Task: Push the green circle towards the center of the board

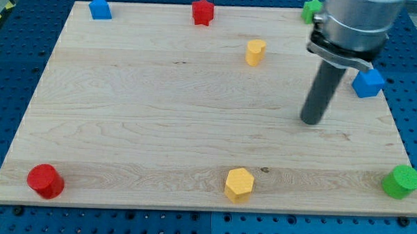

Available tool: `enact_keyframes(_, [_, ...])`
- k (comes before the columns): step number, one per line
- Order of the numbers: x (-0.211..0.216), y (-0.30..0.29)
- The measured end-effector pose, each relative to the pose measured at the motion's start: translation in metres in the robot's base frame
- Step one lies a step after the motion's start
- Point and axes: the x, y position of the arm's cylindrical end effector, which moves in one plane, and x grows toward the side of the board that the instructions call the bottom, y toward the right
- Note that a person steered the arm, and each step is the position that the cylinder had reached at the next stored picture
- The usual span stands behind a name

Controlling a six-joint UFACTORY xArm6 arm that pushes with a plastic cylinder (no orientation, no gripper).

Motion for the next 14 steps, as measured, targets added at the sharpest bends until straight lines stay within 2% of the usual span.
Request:
enact_keyframes(3, [0.056,0.092])
enact_keyframes(4, [0.041,0.116])
enact_keyframes(6, [0.105,0.172])
enact_keyframes(10, [0.120,0.125])
enact_keyframes(11, [0.110,0.099])
enact_keyframes(12, [0.101,0.093])
enact_keyframes(13, [0.110,0.104])
enact_keyframes(14, [0.094,0.101])
